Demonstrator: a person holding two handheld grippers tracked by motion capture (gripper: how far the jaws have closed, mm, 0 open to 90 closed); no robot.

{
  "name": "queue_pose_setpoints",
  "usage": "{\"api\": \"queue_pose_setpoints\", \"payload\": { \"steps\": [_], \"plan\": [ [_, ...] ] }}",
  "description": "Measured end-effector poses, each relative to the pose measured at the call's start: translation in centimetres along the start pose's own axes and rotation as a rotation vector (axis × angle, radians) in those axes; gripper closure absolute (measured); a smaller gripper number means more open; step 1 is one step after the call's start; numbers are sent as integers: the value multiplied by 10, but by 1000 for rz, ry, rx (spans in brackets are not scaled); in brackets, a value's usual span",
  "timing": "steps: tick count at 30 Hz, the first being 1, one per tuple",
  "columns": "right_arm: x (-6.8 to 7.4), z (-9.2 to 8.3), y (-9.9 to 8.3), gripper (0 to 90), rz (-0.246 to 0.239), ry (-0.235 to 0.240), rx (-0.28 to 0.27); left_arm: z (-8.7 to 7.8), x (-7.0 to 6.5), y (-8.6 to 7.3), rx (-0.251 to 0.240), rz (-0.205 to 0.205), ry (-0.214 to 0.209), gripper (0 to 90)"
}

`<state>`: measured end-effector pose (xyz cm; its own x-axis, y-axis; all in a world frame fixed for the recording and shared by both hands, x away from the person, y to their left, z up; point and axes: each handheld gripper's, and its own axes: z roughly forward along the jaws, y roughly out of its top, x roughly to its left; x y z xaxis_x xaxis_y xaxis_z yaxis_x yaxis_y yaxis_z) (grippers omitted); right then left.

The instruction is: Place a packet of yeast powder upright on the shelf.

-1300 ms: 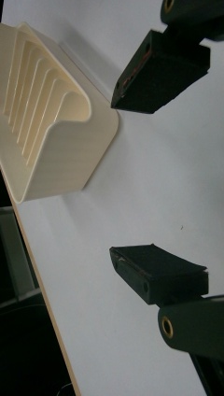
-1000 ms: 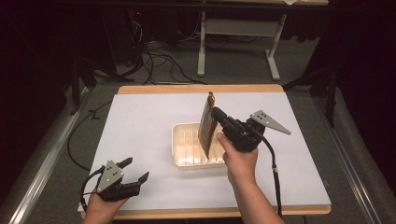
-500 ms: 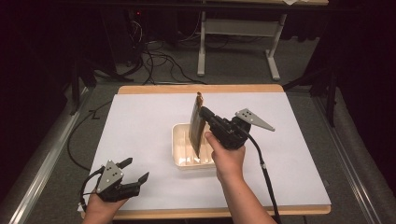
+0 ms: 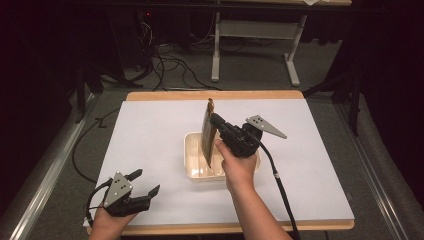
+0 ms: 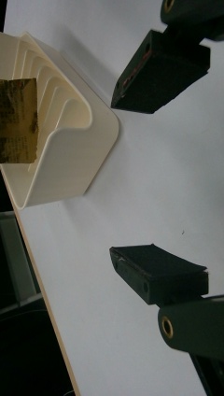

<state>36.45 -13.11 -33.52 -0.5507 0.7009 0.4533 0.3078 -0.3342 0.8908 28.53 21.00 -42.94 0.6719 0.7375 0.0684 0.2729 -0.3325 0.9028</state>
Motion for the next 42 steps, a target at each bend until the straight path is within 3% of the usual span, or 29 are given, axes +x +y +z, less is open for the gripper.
{"api": "queue_pose_setpoints", "payload": {
  "steps": [20, 42],
  "plan": [
    [-2, 20, -13, 898, 21, -6, 25, -1, 0, 0, -3, -8, -2, 242],
    [-8, 27, -32, 898, -8, -15, 85, 0, 1, -1, 5, -9, -5, 241]
  ]
}}
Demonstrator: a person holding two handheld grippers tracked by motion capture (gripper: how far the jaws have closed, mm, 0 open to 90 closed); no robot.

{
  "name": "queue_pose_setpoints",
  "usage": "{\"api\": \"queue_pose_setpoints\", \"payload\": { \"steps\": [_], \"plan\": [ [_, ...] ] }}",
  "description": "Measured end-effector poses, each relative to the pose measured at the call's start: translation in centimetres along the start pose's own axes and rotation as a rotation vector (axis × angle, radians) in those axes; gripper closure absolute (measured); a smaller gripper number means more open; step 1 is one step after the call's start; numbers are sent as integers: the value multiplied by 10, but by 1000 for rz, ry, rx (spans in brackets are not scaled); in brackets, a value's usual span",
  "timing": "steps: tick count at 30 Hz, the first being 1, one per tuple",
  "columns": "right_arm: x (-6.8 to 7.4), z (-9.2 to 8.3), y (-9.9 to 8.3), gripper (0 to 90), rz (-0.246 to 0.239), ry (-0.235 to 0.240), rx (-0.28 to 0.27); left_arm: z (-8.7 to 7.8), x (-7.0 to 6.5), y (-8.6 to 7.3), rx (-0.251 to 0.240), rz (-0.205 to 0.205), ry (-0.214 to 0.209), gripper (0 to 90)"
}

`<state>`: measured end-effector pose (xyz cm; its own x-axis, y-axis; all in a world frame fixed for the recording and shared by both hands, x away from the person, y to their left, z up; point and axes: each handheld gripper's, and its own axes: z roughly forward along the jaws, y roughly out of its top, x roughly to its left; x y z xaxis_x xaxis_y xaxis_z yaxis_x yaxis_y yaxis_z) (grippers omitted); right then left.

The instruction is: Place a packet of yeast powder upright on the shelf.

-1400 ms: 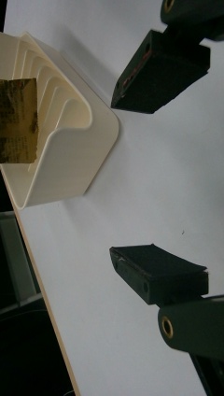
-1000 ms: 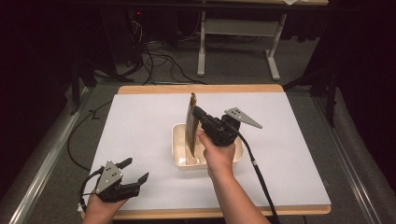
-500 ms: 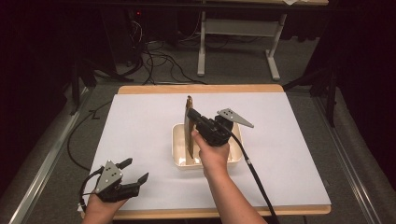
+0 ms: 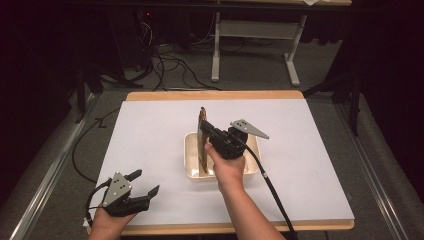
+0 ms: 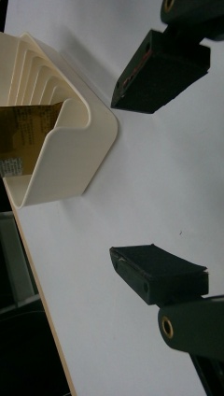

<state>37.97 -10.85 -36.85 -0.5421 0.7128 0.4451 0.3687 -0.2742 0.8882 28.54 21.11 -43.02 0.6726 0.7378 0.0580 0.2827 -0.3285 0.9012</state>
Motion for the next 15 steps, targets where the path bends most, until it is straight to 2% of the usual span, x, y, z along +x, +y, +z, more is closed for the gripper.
{"api": "queue_pose_setpoints", "payload": {
  "steps": [15],
  "plan": [
    [-4, -7, -18, 896, -6, 2, 29, 1, 0, 0, 6, 3, -1, 241]
  ]
}}
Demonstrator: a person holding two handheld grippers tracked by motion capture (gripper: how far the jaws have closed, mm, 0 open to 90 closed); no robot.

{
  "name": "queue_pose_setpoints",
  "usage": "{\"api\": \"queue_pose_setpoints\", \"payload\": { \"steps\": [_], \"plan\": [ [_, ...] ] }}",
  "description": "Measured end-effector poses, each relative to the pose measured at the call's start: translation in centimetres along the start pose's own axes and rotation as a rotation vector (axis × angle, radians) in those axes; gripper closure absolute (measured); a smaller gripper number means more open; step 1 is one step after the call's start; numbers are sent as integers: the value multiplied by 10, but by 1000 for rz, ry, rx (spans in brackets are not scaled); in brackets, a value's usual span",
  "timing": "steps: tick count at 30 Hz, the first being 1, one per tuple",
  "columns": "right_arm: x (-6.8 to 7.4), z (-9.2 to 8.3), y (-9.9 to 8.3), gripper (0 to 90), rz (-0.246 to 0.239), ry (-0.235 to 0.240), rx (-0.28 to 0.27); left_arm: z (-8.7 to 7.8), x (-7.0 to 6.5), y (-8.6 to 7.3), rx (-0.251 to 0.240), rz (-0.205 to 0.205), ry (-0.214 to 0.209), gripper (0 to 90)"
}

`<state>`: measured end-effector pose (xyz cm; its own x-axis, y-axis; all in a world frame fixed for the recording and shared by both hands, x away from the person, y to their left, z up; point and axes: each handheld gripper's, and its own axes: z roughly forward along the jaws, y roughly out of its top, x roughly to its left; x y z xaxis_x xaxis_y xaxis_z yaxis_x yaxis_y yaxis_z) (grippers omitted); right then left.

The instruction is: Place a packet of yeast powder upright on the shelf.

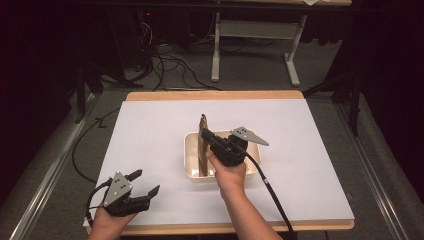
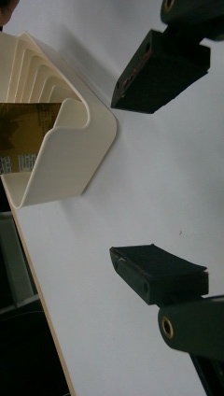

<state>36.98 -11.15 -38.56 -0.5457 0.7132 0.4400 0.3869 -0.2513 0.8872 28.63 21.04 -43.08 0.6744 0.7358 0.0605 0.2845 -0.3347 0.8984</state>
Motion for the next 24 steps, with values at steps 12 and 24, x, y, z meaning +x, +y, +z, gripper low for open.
{"api": "queue_pose_setpoints", "payload": {
  "steps": [12, 24],
  "plan": [
    [3, -7, -8, 893, -23, 19, 9, 0, -1, 0, 1, 2, -1, 241],
    [3, -9, -11, 886, -57, 11, 21, 0, 0, 0, 2, 2, 1, 241]
  ]
}}
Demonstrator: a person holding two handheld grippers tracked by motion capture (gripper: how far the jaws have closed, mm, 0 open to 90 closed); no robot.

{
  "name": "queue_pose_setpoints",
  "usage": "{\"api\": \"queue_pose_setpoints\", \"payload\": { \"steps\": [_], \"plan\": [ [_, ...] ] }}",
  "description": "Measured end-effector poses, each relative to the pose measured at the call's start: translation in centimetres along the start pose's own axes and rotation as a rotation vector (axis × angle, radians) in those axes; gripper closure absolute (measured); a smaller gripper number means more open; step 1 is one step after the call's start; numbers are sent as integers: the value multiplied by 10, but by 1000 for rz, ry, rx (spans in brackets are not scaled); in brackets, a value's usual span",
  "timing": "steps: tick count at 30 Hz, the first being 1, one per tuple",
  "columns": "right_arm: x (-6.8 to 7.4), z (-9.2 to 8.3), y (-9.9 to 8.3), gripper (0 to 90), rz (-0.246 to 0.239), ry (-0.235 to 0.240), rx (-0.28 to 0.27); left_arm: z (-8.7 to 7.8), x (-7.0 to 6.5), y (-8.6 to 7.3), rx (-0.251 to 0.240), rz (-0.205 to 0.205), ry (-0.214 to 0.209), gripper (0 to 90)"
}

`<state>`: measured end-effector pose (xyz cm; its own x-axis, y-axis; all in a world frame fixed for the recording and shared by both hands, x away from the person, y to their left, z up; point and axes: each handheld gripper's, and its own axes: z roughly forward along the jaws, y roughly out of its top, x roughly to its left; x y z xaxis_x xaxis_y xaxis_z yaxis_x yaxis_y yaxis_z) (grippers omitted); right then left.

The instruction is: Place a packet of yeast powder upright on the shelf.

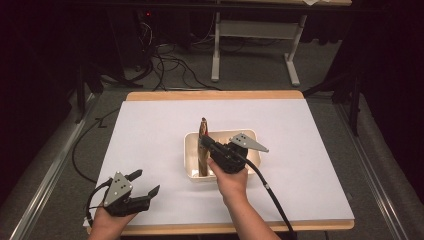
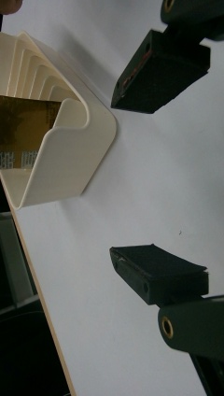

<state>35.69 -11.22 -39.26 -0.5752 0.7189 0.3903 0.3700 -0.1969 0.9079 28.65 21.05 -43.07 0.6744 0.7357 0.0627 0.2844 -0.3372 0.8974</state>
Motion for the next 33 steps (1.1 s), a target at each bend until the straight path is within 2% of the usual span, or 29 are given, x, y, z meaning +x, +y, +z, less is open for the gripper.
{"api": "queue_pose_setpoints", "payload": {
  "steps": [3, 9, 17, 23, 33],
  "plan": [
    [0, -1, 1, 877, -1, 1, 1, 0, -1, 0, -2, 2, 0, 241],
    [3, -3, 6, 818, -40, 1, 1, -1, 0, 0, -3, 1, 1, 241],
    [10, -5, 17, 615, -73, 11, 17, 0, 0, 0, -1, 5, -1, 241],
    [15, -7, 22, 510, -94, 7, 20, 0, 0, 0, -1, 4, 0, 241],
    [15, -9, 24, 451, -113, 10, 43, 0, 1, 0, -1, 4, 2, 241]
  ]
}}
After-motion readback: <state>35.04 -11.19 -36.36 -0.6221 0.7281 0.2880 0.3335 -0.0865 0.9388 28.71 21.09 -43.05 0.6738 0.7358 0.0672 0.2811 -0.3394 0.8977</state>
